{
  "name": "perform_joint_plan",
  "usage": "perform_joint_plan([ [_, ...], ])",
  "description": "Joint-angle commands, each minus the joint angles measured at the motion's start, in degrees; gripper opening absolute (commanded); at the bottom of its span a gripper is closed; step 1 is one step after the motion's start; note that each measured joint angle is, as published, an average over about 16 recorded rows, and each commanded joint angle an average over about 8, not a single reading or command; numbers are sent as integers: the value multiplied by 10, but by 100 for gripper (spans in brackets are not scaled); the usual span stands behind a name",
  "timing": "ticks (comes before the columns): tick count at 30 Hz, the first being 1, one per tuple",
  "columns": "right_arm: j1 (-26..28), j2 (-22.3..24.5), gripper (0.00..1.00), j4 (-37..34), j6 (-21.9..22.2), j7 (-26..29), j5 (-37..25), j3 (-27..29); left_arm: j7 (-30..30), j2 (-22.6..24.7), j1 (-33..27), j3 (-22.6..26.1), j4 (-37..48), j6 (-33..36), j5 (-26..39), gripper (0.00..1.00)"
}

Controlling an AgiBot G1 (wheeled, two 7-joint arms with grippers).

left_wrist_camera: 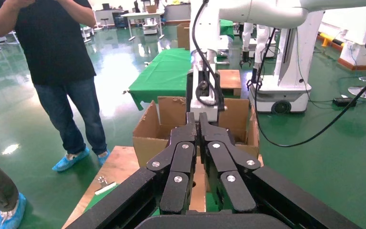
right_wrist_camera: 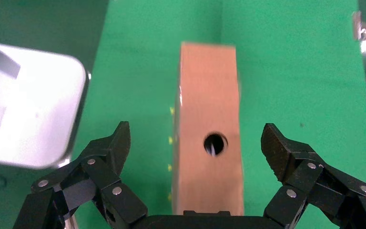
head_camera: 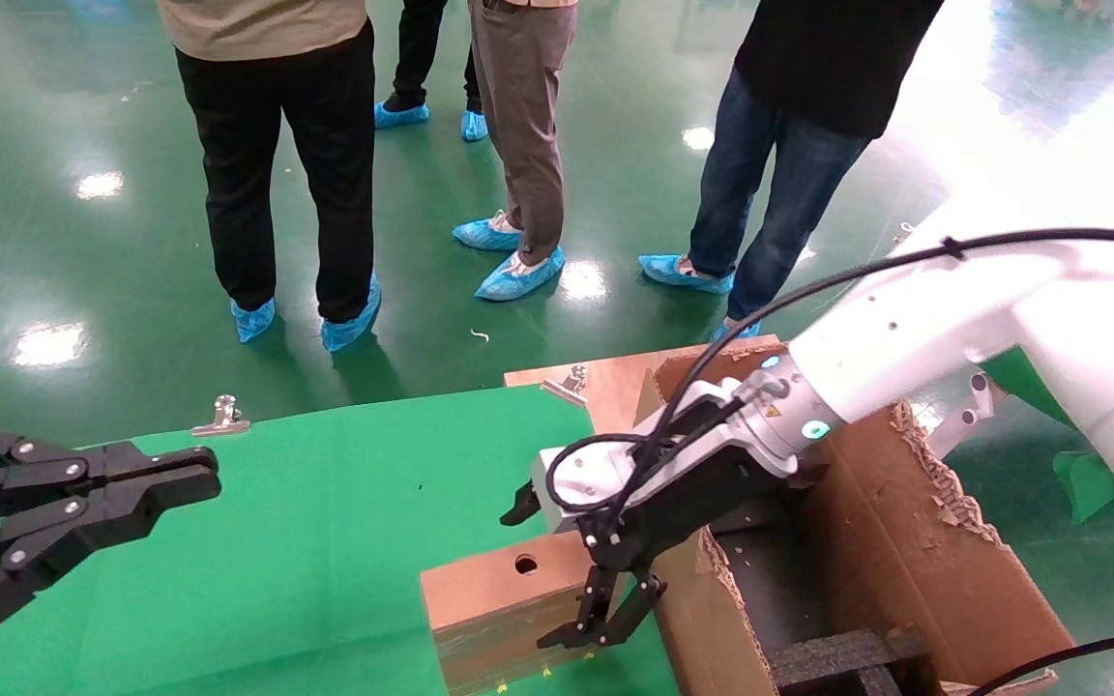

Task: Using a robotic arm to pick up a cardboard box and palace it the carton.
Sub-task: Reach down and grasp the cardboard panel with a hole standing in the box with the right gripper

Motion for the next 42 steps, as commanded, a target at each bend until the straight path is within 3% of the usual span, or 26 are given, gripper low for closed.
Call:
perform_joint_plan([
  [1, 14, -13, 100, -14, 1, -9, -11, -21, 0, 0, 0, 0, 0, 0, 0, 0],
  [10, 50, -58, 100, -56, 4, -52, -46, -84, 0, 0, 0, 0, 0, 0, 0, 0],
  [11, 52, -61, 100, -59, 4, -55, -47, -89, 0, 0, 0, 0, 0, 0, 0, 4],
  [14, 57, -68, 100, -65, 5, -65, -51, -103, 0, 0, 0, 0, 0, 0, 0, 41],
  [16, 59, -73, 82, -70, 5, -70, -52, -111, 0, 0, 0, 0, 0, 0, 0, 66],
  [19, 61, -78, 44, -75, 3, -74, -52, -118, 0, 0, 0, 0, 0, 0, 0, 100],
  [22, 61, -80, 7, -79, 2, -76, -51, -122, 0, 0, 0, 0, 0, 0, 0, 100],
  [23, 61, -80, 1, -79, 1, -76, -51, -122, 0, 0, 0, 0, 0, 0, 0, 100],
  [42, 59, -75, 0, -72, 4, -73, -51, -114, 0, 0, 0, 0, 0, 0, 0, 100],
])
